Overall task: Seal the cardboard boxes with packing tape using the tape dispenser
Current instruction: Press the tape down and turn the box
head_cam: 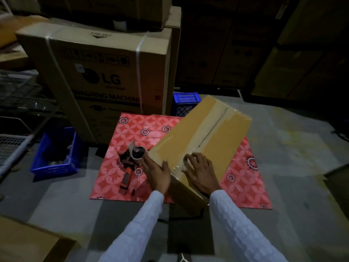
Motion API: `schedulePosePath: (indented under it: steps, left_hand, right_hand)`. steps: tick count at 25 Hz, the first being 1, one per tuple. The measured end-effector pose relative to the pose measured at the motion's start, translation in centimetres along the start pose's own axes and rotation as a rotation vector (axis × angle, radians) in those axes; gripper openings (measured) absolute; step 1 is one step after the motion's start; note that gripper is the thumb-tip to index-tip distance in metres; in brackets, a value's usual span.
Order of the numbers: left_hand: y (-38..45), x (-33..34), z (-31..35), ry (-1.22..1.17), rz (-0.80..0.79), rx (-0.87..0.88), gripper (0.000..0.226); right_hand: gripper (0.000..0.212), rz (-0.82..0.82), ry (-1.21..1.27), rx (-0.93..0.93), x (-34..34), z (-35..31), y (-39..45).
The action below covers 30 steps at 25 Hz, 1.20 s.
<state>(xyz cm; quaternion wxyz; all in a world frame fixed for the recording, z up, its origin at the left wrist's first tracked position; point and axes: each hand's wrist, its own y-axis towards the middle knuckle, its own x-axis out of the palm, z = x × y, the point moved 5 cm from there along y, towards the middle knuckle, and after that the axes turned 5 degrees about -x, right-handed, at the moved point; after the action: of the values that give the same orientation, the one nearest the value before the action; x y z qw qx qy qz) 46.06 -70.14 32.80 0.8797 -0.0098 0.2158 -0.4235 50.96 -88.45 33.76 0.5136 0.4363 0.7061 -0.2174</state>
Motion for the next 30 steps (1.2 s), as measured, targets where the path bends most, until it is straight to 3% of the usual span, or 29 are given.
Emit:
schedulePosePath:
  steps: [9, 13, 15, 18, 20, 30]
  left_hand:
    - [7.7, 1.8, 1.6, -0.043, -0.131, -0.017, 0.080]
    - [13.3, 2.1, 4.1, -0.087, -0.181, -0.050, 0.084]
    - [15.9, 2.0, 4.6, -0.097, -0.095, -0.081, 0.070]
    - [18.2, 2.8, 5.7, -0.117, -0.007, -0.040, 0.032]
    - [20.1, 3.8, 6.2, -0.091, -0.036, -0.020, 0.030]
    - [26.4, 5.9, 8.5, 0.042, -0.252, 0.078, 0.026]
  right_hand:
    - [0.043, 0.071, -0.087, 0.111, 1.3, -1.5, 4.7]
    - [0.043, -0.008, -0.119, 0.006, 0.7, -0.3, 11.0]
    - [0.041, -0.061, -0.096, -0.101, 0.1, 1.2, 14.6]
    - [0.047, -0.095, -0.071, -0.227, -0.7, 3.4, 18.5]
    - [0.049, -0.067, -0.035, -0.259, -0.6, 5.0, 19.7]
    - [0.047, -0.007, -0.013, -0.034, 1.0, 5.0, 20.3]
